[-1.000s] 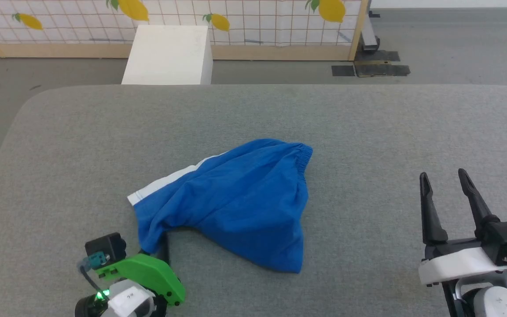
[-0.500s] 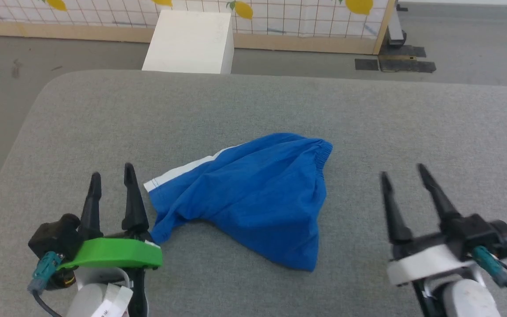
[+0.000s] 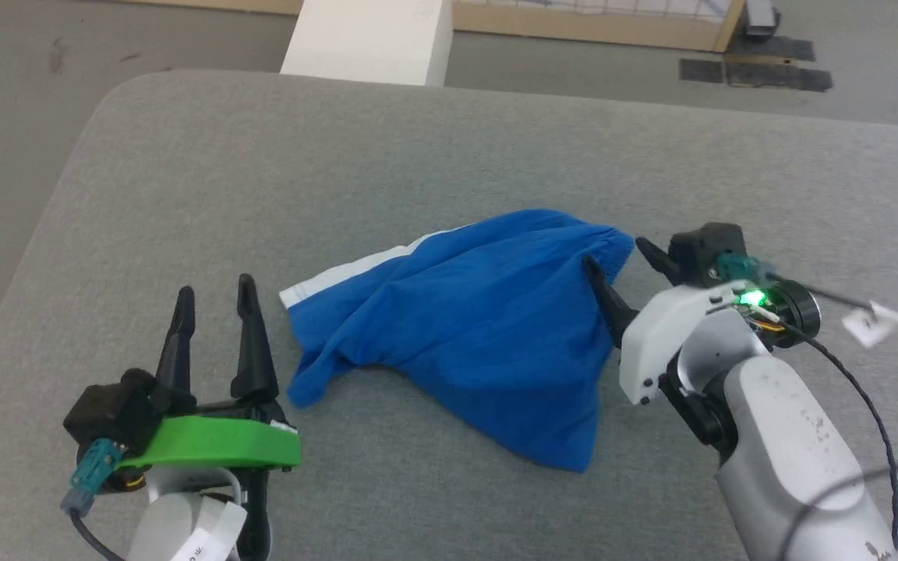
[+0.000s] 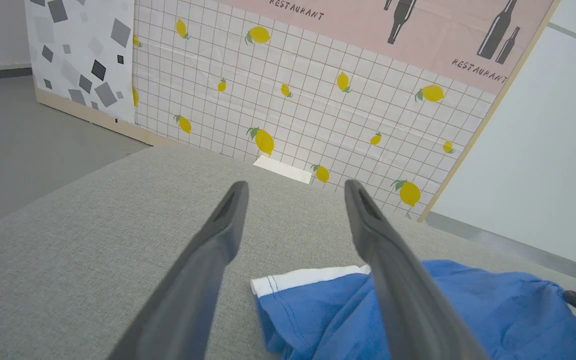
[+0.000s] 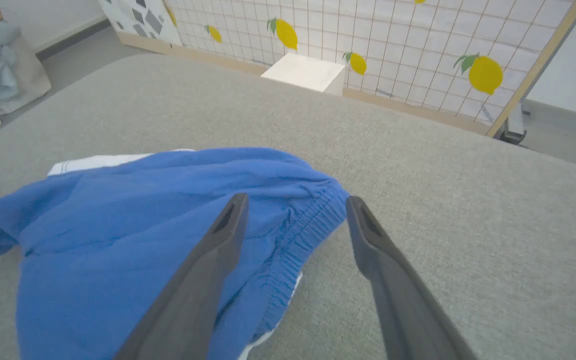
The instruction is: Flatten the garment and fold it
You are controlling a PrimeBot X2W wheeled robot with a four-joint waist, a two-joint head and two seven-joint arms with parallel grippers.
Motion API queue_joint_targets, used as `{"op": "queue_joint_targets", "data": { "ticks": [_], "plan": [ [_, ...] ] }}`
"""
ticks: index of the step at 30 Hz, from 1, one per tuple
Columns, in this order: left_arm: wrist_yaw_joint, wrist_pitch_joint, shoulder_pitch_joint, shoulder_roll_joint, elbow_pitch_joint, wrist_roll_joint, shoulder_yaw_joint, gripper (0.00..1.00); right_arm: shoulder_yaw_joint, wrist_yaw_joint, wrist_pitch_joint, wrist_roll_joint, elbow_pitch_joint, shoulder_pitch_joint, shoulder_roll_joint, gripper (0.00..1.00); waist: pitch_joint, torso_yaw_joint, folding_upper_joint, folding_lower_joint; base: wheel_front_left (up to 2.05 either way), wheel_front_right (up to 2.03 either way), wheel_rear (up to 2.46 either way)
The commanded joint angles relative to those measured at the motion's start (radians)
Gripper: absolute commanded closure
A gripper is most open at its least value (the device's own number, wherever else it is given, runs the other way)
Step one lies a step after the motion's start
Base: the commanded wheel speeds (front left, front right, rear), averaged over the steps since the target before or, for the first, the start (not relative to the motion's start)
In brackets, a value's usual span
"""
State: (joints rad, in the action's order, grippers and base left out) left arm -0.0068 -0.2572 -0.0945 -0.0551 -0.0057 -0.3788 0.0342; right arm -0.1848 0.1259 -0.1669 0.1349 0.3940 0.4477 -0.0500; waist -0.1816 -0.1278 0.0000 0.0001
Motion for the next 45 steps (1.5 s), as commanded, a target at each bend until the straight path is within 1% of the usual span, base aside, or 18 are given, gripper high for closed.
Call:
{"op": "queue_joint_targets", "data": {
  "ticks": [1, 5, 8, 9, 10, 11, 12, 16, 22, 28, 33, 35, 37, 39, 41, 42, 43, 45],
  "plan": [
    [0.006, -0.004, -0.021, 0.004, 0.001, -0.012, 0.008, 0.0, 0.003, 0.005, -0.052, 0.009, 0.033, 0.029, 0.0, 0.0, -0.035, -0.039, 0.0, -0.0001, 0.0, 0.0, 0.0],
    [0.016, -0.004, -0.029, 0.005, 0.002, -0.027, 0.024, 0.0, 0.005, 0.005, -0.176, 0.065, 0.092, 0.06, 0.0, 0.0, -0.052, -0.063, 0.0, -0.0001, 0.0, 0.0, 0.0],
    [0.023, -0.004, -0.031, 0.005, 0.002, -0.033, 0.032, 0.0, 0.0, 0.005, -0.23, 0.101, 0.099, 0.063, 0.0, 0.0, -0.058, -0.072, 0.0, -0.0001, 0.0, 0.0, 0.0],
    [0.024, -0.004, -0.032, 0.005, 0.003, -0.034, 0.033, 0.0, -0.001, 0.005, -0.236, 0.113, 0.097, 0.064, 0.0, 0.32, -0.059, -0.074, 0.0, -0.0001, 0.0, 0.0, 0.0],
    [0.025, -0.004, -0.033, 0.005, 0.005, -0.036, 0.033, 0.0, 0.001, 0.005, -0.238, 0.118, 0.095, 0.065, 0.0, 0.55, -0.06, -0.074, 0.0, -0.0001, 0.0, 0.0, 0.0],
    [0.026, -0.004, -0.034, 0.005, 0.007, -0.038, 0.033, 0.0, -0.005, 0.005, -0.238, 0.127, 0.091, 0.066, 0.0, 0.84, -0.061, -0.074, 0.0, -0.0001, 0.0, 0.0, 0.0],
    [0.027, -0.004, -0.034, 0.005, 0.008, -0.038, 0.033, 0.0, -0.008, 0.005, -0.233, 0.134, 0.084, 0.067, 0.0, 1.0, -0.06, -0.073, 0.0, -0.0001, 0.0, 0.0, 0.0],
    [0.031, -0.004, -0.03, 0.005, 0.015, -0.036, 0.032, 0.0, 0.002, 0.005, -0.177, 0.129, 0.056, 0.08, 0.0, 1.0, -0.05, -0.057, 0.0, -0.0001, 0.0, 0.0, 0.0],
    [0.026, -0.004, -0.023, 0.005, 0.028, -0.025, 0.032, 0.0, 0.119, 0.005, -0.086, 0.068, 0.035, 0.075, 0.0, 1.0, -0.013, -0.032, 0.0, -0.0001, 0.0, 0.0, 0.0],
    [0.025, -0.005, 0.001, 0.005, 0.029, -0.011, 0.03, 0.0, 0.343, 0.005, -0.047, -0.089, -0.055, 0.015, 0.0, 1.0, 0.03, -0.001, 0.0, -0.0001, 0.0, 0.0, 0.0],
    [0.025, -0.005, 0.017, 0.005, 0.032, -0.007, 0.027, 0.0, 0.546, 0.005, -0.037, -0.243, -0.223, -0.042, 0.0, 1.0, 0.052, 0.024, 0.0, -0.0001, 0.0, 0.0, 0.0],
    [0.023, -0.005, 0.02, 0.005, 0.035, -0.006, 0.028, 0.0, 0.612, 0.005, -0.029, -0.286, -0.297, -0.05, 0.0, 1.0, 0.058, 0.032, 0.0, -0.0001, 0.0, 0.0, 0.0],
    [0.022, -0.005, 0.021, 0.005, 0.038, -0.006, 0.032, 0.0, 0.647, 0.005, -0.023, -0.309, -0.367, -0.05, 0.0, 1.0, 0.062, 0.037, 0.0, -0.0001, 0.0, 0.0, 0.0],
    [0.021, -0.005, 0.022, 0.005, 0.04, -0.006, 0.035, 0.0, 0.631, 0.005, -0.027, -0.312, -0.419, -0.06, 0.0, 1.0, 0.066, 0.041, 0.0, -0.0001, 0.0, 0.0, 0.0],
    [0.021, -0.005, 0.022, 0.005, 0.044, -0.006, 0.038, 0.0, 0.568, 0.005, -0.047, -0.309, -0.453, -0.08, 0.0, 1.0, 0.069, 0.044, 0.0, -0.0001, 0.0, 0.0, 0.0],
    [0.02, -0.005, 0.022, 0.005, 0.045, -0.007, 0.04, 0.0, 0.522, 0.005, -0.062, -0.305, -0.465, -0.091, 0.0, 1.0, 0.07, 0.045, 0.0, -0.0001, 0.0, 0.0, 0.0],
    [0.02, -0.005, 0.02, 0.005, 0.048, -0.008, 0.044, 0.0, 0.429, 0.005, -0.088, -0.293, -0.472, -0.113, 0.0, 1.0, 0.07, 0.045, 0.0, -0.0001, 0.0, 0.0, 0.0],
    [0.02, -0.005, 0.017, 0.005, 0.05, -0.009, 0.05, 0.0, 0.325, 0.005, -0.112, -0.286, -0.465, -0.132, 0.0, 1.0, 0.067, 0.043, 0.0, -0.0001, 0.0, 0.0, 0.0]
  ]
}}
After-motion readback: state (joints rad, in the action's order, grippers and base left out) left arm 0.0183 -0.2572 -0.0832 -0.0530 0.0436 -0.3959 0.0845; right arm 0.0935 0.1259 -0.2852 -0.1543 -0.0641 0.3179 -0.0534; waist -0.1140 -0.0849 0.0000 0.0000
